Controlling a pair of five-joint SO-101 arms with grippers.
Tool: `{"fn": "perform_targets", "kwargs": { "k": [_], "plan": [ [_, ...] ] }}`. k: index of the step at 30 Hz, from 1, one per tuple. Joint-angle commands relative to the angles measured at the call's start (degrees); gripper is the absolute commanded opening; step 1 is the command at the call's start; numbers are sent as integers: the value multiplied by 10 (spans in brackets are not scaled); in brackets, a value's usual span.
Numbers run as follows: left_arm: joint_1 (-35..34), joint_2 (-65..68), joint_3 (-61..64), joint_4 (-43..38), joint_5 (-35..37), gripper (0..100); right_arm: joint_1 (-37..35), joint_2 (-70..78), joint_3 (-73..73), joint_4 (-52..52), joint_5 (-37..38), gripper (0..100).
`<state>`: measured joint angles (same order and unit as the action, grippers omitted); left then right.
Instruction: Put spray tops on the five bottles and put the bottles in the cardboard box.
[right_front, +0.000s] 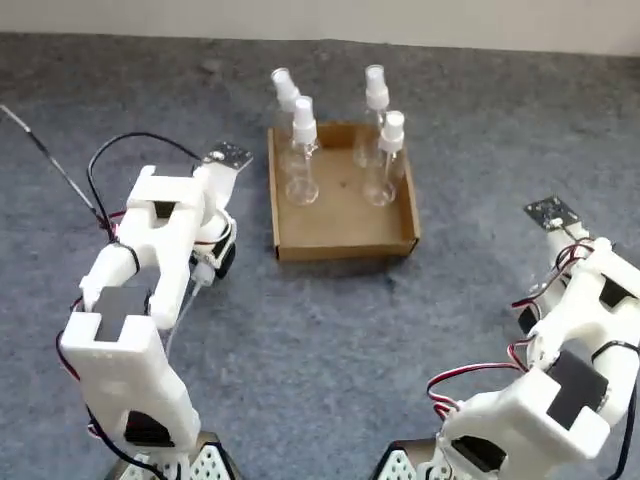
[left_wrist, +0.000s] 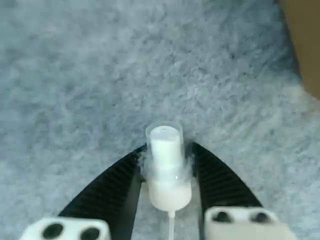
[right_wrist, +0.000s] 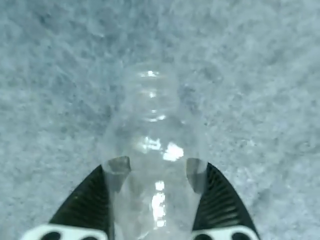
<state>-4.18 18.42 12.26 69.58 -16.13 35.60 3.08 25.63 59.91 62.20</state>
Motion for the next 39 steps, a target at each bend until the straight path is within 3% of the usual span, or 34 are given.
{"fn": "perform_targets", "kwargs": {
  "k": [1,6,13,18,24,30,39],
  "plan": [
    [-9,8,-28,-2,2,5,8,-6,-29,-5,7,7],
    [-11,-83,-22,38,5,2,14,-7,-29,-5,7,7],
    [6,-267,-19,105,71,2,11,-8,-29,-5,7,23],
    [8,-333,37,105,90,3,11,-8,-30,-5,7,71],
    [28,-338,102,53,117,4,5,-9,-31,-5,4,146],
    [65,-341,166,-23,173,4,-9,-9,-35,-5,-77,237],
    [80,-340,213,-58,170,4,-54,-7,-59,8,-113,249]
  ]
}}
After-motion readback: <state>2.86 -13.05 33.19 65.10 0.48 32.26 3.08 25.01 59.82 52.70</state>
